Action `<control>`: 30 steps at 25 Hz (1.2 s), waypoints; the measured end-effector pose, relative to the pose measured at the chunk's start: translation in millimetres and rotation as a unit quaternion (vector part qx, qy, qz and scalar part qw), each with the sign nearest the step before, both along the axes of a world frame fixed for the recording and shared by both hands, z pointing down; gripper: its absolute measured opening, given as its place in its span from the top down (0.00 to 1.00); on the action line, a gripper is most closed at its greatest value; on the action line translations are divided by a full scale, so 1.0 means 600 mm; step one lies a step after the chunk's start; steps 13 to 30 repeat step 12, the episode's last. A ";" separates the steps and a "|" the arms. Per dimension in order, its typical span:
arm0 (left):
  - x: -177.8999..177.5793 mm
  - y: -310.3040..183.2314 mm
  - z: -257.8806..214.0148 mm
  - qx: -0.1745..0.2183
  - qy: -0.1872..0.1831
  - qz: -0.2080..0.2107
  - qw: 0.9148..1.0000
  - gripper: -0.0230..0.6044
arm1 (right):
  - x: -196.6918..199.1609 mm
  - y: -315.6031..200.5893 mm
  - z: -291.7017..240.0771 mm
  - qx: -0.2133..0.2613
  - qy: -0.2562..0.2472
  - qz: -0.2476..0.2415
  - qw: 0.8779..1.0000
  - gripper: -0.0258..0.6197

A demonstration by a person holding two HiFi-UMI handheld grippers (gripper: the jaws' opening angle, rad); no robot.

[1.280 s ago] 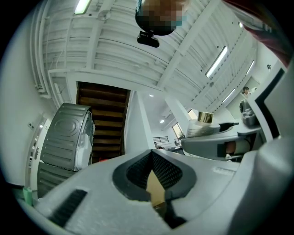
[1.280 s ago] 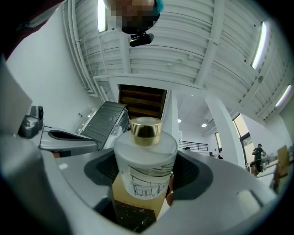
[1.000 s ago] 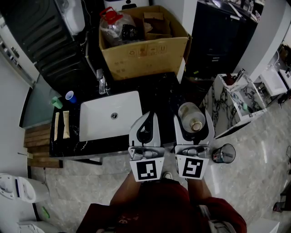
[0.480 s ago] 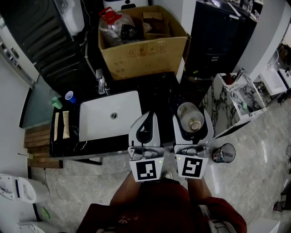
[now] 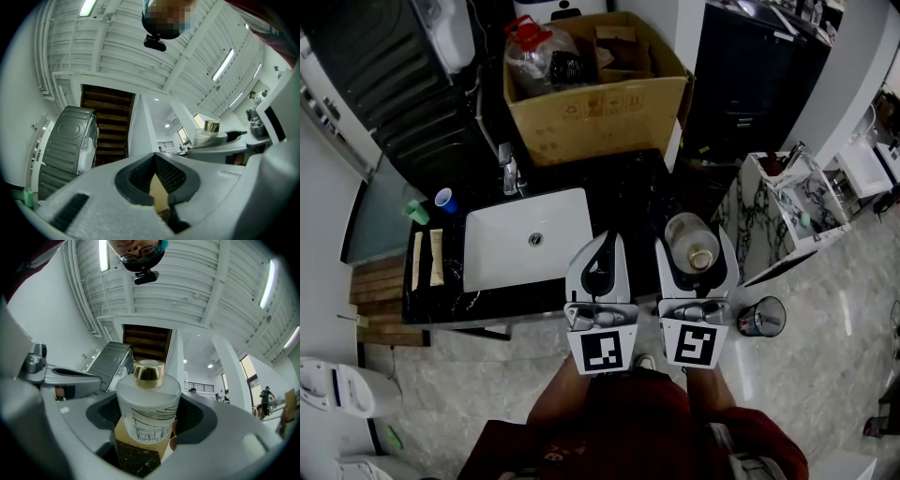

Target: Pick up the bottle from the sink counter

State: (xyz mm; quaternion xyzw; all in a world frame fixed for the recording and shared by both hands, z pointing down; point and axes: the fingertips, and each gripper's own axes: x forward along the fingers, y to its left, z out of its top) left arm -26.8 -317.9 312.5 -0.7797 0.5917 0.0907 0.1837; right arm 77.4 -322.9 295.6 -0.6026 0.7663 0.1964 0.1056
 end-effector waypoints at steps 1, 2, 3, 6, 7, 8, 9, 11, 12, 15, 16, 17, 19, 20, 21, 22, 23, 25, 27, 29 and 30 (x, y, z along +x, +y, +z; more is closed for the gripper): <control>0.000 0.000 0.000 0.000 0.000 0.000 1.000 0.96 | 0.000 0.000 0.000 0.000 0.000 0.000 1.000 0.44; 0.001 0.000 0.000 0.001 -0.001 0.000 1.000 0.96 | 0.000 -0.001 0.001 -0.001 -0.001 0.000 1.000 0.44; 0.001 0.000 0.000 0.000 -0.003 -0.001 1.000 0.96 | 0.000 -0.001 0.002 -0.001 -0.001 0.000 1.000 0.44; 0.000 -0.002 0.003 -0.003 -0.007 -0.002 1.000 0.96 | 0.000 -0.004 0.004 -0.003 -0.001 -0.001 1.000 0.44; 0.000 -0.003 0.004 -0.003 -0.007 -0.002 1.000 0.96 | -0.001 -0.006 0.005 -0.005 0.000 -0.002 1.000 0.44; 0.000 -0.005 0.005 -0.004 -0.008 -0.003 1.000 0.96 | -0.001 -0.007 0.006 -0.005 0.000 -0.003 1.000 0.44; 0.000 -0.006 0.005 -0.004 -0.009 -0.003 1.000 0.96 | -0.002 -0.009 0.007 -0.005 0.000 -0.004 1.000 0.44; 0.000 -0.007 0.006 -0.003 -0.009 -0.003 1.000 0.96 | -0.004 -0.011 0.008 -0.005 0.002 -0.006 1.000 0.44; 0.000 -0.008 0.006 -0.002 -0.009 -0.003 1.000 0.96 | -0.005 -0.012 0.009 -0.005 0.003 -0.007 1.000 0.44; 0.000 -0.008 0.006 -0.002 -0.009 -0.003 1.000 0.96 | -0.005 -0.012 0.009 -0.005 0.003 -0.007 1.000 0.44; 0.000 -0.008 0.006 -0.002 -0.009 -0.003 1.000 0.96 | -0.005 -0.012 0.009 -0.005 0.003 -0.007 1.000 0.44; 0.000 -0.008 0.006 -0.002 -0.009 -0.003 1.000 0.96 | -0.005 -0.012 0.009 -0.005 0.003 -0.007 1.000 0.44; 0.000 -0.008 0.006 -0.002 -0.009 -0.003 1.000 0.96 | -0.005 -0.012 0.009 -0.005 0.003 -0.007 1.000 0.44; 0.000 -0.008 0.006 -0.002 -0.009 -0.003 1.000 0.96 | -0.005 -0.012 0.009 -0.005 0.003 -0.007 1.000 0.44; 0.000 -0.008 0.006 -0.002 -0.009 -0.003 1.000 0.96 | -0.005 -0.012 0.009 -0.005 0.003 -0.007 1.000 0.44; 0.000 -0.008 0.006 -0.002 -0.009 -0.003 1.000 0.96 | -0.005 -0.012 0.009 -0.005 0.003 -0.007 1.000 0.44; 0.000 -0.008 0.006 -0.002 -0.009 -0.003 1.000 0.96 | -0.005 -0.012 0.009 -0.005 0.003 -0.007 1.000 0.44; 0.000 -0.008 0.006 -0.002 -0.009 -0.003 1.000 0.96 | -0.005 -0.012 0.009 -0.005 0.003 -0.007 1.000 0.44; 0.000 -0.008 0.006 -0.002 -0.009 -0.003 1.000 0.96 | -0.005 -0.012 0.009 -0.005 0.003 -0.007 1.000 0.44; 0.000 -0.008 0.006 -0.002 -0.009 -0.003 1.000 0.96 | -0.005 -0.012 0.009 -0.005 0.003 -0.007 1.000 0.44; 0.000 -0.008 0.006 -0.002 -0.009 -0.003 1.000 0.96 | -0.005 -0.012 0.009 -0.005 0.003 -0.007 1.000 0.44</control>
